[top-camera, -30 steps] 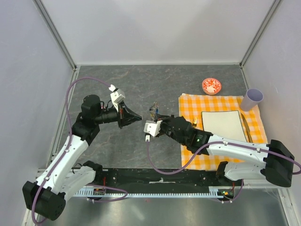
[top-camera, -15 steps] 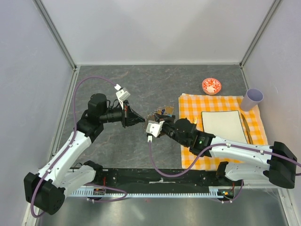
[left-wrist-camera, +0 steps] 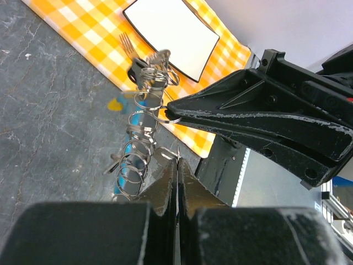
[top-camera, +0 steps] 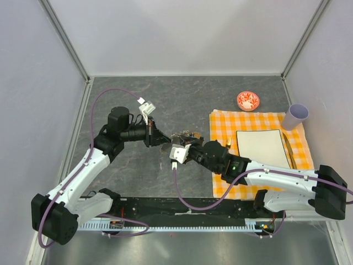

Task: Put the keys on the keyring

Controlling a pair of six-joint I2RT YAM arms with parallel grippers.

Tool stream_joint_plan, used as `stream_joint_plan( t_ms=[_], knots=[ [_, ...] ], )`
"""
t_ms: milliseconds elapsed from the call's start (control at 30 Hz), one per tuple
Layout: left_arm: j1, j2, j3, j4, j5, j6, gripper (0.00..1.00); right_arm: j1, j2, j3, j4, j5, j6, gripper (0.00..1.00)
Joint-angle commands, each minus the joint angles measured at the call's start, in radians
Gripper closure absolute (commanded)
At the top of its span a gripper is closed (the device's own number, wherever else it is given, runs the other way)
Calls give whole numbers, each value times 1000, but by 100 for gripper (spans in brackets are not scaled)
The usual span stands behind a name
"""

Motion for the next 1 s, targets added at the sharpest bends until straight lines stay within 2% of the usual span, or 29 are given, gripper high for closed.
stream_joint_plan(
  t_ms=[0, 200, 433, 600, 733, 833, 967],
  knots=[
    [-8, 5, 40, -5, 15, -56, 98, 12, 6, 15, 73, 12, -10, 99],
    [-15, 21, 43, 1, 15, -70, 98, 22, 9, 17, 71, 15, -10, 99],
    [-19, 29, 39, -8, 14, -18, 98, 25, 13, 49, 7, -20, 2, 99],
    [-21, 5, 57, -88, -34, 169, 98, 25, 16, 96, -117, -69, 51, 100],
    [-41, -57, 49, -176, -113, 408, 98, 21, -4, 122, -188, -118, 94, 100],
    [-82, -109, 28, -176, -175, 494, 98, 7, -27, 139, -246, -144, 128, 100],
    [-101, -152, 32, -144, -235, 539, 98, -8, -62, 172, -360, -221, 145, 100]
  ],
)
